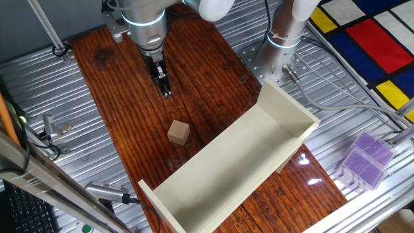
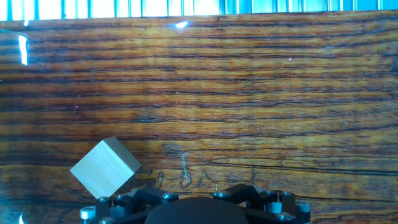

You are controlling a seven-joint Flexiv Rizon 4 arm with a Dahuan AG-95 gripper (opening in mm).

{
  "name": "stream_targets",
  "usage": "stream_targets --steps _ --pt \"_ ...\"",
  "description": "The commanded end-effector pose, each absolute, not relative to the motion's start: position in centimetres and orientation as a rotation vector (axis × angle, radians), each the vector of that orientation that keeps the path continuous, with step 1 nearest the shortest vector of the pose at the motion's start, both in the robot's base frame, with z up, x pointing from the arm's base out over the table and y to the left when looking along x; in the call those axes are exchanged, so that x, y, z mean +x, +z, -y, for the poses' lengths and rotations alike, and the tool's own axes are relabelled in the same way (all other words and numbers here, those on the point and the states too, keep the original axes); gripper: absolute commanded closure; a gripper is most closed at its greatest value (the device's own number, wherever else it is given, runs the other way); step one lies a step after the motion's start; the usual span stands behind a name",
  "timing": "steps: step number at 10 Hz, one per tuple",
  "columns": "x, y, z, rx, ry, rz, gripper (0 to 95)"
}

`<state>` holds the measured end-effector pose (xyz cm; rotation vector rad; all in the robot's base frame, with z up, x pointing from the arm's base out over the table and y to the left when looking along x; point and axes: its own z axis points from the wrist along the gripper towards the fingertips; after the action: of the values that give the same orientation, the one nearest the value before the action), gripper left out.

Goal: Put the object on the shelf

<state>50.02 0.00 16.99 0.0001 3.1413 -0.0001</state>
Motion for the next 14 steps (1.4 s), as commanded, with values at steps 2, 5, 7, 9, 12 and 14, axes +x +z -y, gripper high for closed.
stream_targets --steps 2,5,7,9,12,14 --pt "49.99 17.04 -0.01 -0.342 0.108 -3.108 95.0" --pt "49.99 17.07 -0.02 -0.341 0.108 -3.109 95.0" --pt "49.99 17.07 -0.02 -0.341 0.107 -3.109 95.0" --pt "49.99 17.07 -0.02 -0.350 0.108 -3.108 95.0" --pt "50.01 17.03 -0.11 -0.402 0.112 -3.099 95.0" --pt "50.06 16.93 -0.35 -0.444 0.108 -3.094 95.0"
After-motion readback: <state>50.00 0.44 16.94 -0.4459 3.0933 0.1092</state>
